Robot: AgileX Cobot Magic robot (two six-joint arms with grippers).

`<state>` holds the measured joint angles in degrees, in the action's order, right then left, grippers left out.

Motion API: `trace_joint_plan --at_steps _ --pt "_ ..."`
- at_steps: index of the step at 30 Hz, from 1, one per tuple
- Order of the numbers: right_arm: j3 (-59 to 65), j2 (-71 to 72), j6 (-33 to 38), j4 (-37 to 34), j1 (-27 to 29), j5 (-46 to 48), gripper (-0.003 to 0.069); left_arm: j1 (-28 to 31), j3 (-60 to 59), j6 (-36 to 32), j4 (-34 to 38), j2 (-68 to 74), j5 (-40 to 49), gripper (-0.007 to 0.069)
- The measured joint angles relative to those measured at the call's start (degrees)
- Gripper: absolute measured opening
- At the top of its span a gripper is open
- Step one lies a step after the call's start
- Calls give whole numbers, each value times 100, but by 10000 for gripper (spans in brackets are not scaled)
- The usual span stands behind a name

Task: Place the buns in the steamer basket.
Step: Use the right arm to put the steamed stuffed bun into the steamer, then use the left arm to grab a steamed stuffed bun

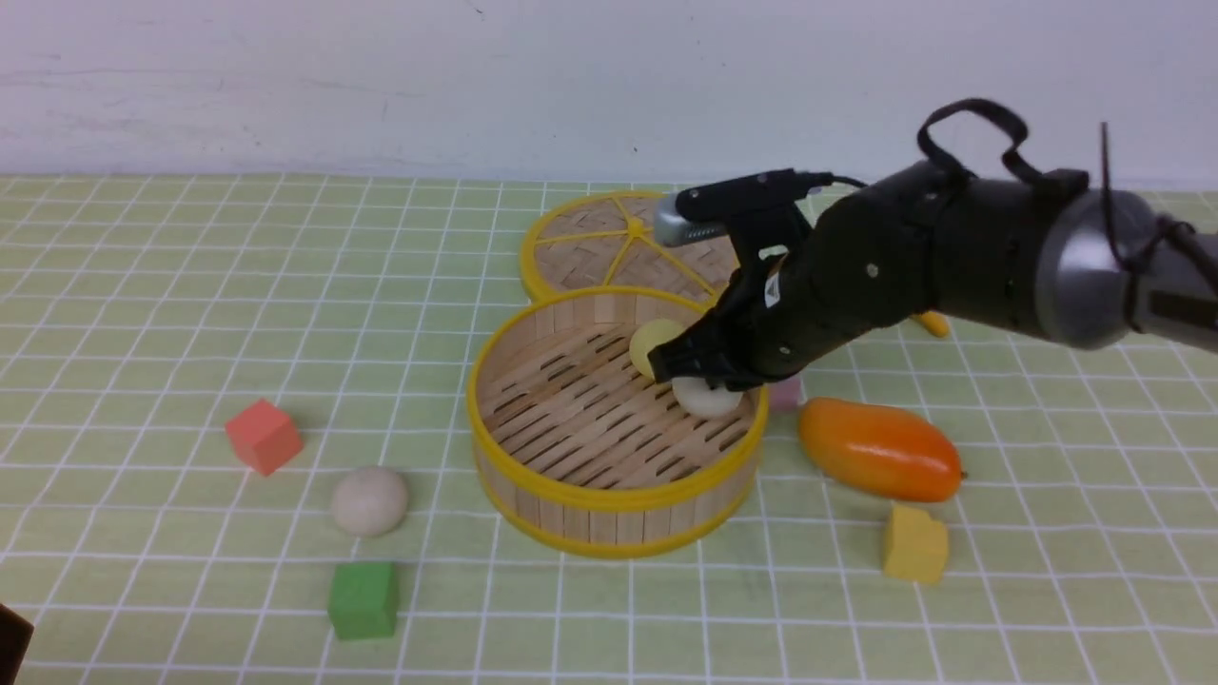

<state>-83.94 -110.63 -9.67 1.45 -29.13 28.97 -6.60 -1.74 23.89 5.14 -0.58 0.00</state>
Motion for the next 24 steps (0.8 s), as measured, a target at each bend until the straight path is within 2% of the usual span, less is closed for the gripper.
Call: trace_joint_plan --at_steps 9,14,20,24 --pt "0 -87 -249 213 0 202 207 0 0 0 0 0 0 238" --pt "0 394 -260 213 0 466 287 0 0 5 12 0 -308 238" --pt "0 1472 -253 516 0 1151 272 0 0 5 482 0 -1026 238" --pt "17 2876 -304 1013 0 2038 170 0 227 -70 1119 0 -1101 238"
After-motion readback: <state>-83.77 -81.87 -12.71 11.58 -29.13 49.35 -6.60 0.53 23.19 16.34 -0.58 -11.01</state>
